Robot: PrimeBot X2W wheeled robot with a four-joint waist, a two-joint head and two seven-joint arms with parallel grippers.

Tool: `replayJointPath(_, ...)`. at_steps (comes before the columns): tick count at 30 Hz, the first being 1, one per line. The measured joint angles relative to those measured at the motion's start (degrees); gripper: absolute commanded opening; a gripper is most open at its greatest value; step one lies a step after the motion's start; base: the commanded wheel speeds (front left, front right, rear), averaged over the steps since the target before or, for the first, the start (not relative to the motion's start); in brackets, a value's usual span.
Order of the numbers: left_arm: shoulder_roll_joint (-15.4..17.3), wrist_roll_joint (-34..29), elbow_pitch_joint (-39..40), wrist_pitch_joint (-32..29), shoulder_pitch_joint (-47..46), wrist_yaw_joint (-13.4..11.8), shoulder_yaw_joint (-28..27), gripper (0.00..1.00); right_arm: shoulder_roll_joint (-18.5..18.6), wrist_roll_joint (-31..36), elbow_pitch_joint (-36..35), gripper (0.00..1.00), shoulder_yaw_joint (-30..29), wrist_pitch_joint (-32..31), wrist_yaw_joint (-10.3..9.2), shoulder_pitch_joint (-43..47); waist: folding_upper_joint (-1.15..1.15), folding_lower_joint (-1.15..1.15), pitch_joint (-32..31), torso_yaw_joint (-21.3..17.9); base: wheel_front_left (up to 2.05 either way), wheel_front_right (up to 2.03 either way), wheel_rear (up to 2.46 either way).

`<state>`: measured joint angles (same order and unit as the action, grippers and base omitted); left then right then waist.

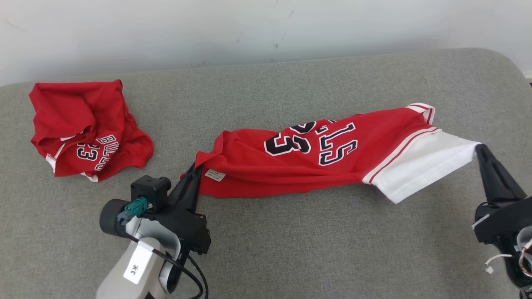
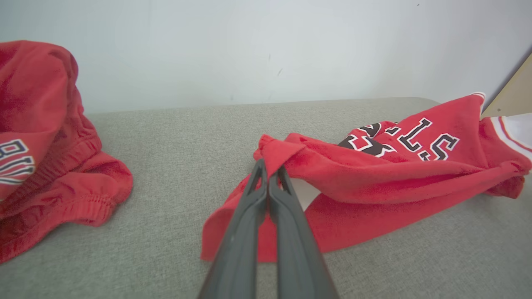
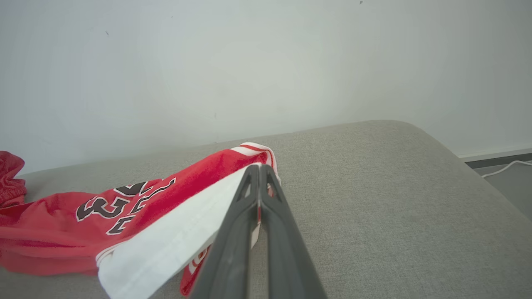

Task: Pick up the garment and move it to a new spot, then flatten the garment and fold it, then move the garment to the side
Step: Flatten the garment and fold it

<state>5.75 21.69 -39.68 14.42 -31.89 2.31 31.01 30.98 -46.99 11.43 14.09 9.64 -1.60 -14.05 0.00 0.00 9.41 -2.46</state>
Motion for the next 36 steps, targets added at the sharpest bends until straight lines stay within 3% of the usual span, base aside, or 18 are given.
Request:
replayJointPath(2, 0.18, -0.11, 0.48, 0.00, -0.05, 0.03, -0.10, 0.00, 0.27, -0.45, -0.75, 0.00, -0.77, 0.29, -0.26, 0.95, 0.00, 0.00, -0.18, -0.03, 0.00, 0.00, 0.00)
replayJointPath(7, 1.89, -0.51, 0.38, 0.00, -2.21, 0.34, -0.76, 0.00, 0.91, -1.12, -2.41, 0.00, -1.55, 0.45, -0.49, 0.97, -0.01, 0.00, -0.88, -0.29, 0.00, 0.00, 0.00)
replayJointPath(16, 1.13, 0.68, -8.00, -3.90, -7.12, 3.37, 0.43, 0.00, 0.77, -1.22, -4.93, 0.00, 0.49, -1.44, -0.92, 0.40, -0.01, 0.00, -1.16, -1.96, 0.00, 0.00, 0.00)
replayJointPath(19, -0.08, 1.23, -10.10, -5.12, -10.29, 3.90, 0.76, 0.25, 0.77, -1.10, -5.58, 0.00, 1.34, -2.32, -0.89, -0.09, -0.01, 0.00, -0.68, -2.61, 0.00, 0.00, 0.00)
replayJointPath(20, -0.38, 1.45, -10.96, -5.64, -11.49, 4.31, 0.90, 0.49, 0.68, -1.02, -5.59, 0.00, 1.76, -2.71, -0.75, -0.72, 0.00, 0.00, -0.50, -2.82, 0.00, 0.00, 0.00)
replayJointPath(21, -0.47, 1.44, -11.77, -6.00, -12.45, 4.33, 1.08, 0.92, 0.56, -0.85, -5.78, 0.00, 2.12, -3.10, -0.56, -1.36, 0.00, 0.00, -0.31, -3.04, 0.00, 0.00, 0.00)
replayJointPath(22, -0.46, 1.45, -12.76, -6.36, -13.17, 4.34, 1.04, 1.00, 0.46, -0.78, -5.81, 0.00, 2.45, -3.16, -0.43, -1.94, 0.00, 0.00, -0.12, -3.26, 0.00, 0.00, 0.00)
replayJointPath(36, -0.04, 1.32, -19.53, -6.61, -16.47, 4.82, 2.90, 1.00, 0.49, -0.79, -5.76, 0.00, 2.42, -4.30, -0.49, -2.69, 0.00, 0.01, 1.52, -2.87, 0.00, 0.00, 0.00)
